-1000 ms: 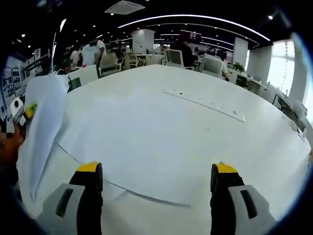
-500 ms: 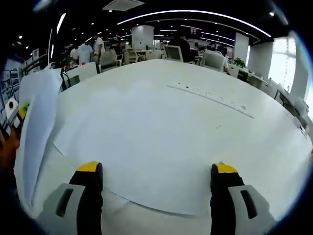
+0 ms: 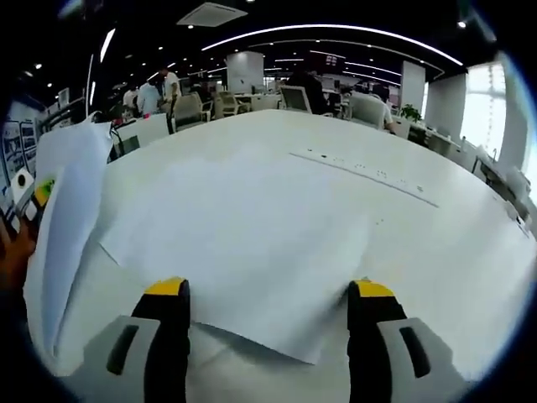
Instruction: Organize the stack of printing papers by aligning and flattening the scattered papers on the table
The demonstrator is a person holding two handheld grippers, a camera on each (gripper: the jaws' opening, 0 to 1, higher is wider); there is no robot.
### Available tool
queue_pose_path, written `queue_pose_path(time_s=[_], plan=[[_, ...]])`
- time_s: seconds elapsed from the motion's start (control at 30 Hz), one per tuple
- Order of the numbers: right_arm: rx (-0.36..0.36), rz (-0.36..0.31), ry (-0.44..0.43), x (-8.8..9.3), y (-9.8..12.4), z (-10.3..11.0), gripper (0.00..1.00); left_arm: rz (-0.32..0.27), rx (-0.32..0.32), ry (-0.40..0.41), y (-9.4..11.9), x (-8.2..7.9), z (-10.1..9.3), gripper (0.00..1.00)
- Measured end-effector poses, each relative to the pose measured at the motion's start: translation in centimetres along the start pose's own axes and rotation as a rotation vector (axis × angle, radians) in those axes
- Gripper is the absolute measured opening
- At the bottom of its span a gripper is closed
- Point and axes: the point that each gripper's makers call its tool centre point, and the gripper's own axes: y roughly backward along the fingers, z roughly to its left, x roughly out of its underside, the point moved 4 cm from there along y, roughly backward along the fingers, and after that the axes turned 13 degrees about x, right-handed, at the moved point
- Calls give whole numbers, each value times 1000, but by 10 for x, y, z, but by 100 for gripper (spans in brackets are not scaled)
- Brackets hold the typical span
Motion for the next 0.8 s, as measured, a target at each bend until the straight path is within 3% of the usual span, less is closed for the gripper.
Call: queue_pose_path(time_s=[0.27,0.37,0.47,0.6,0.8], plan=[[11,-26,-15,-2,-1,-2,61,12,-2,-7,-1,1,0,12],[26,-50,-29,-1,-2,-8,47,19,-2,-10,-1,2,0,12],[21,-76,-39,-1,-8,-11,43,31,-2,-16,-2,3,-1,12],[36,-105,-65,-1,-12,-21,28,56,0,-26,-4,6,-2,12],[44,-166,-83,0,-14,-23,22,80,-1,-33,-5,10,-3,12]])
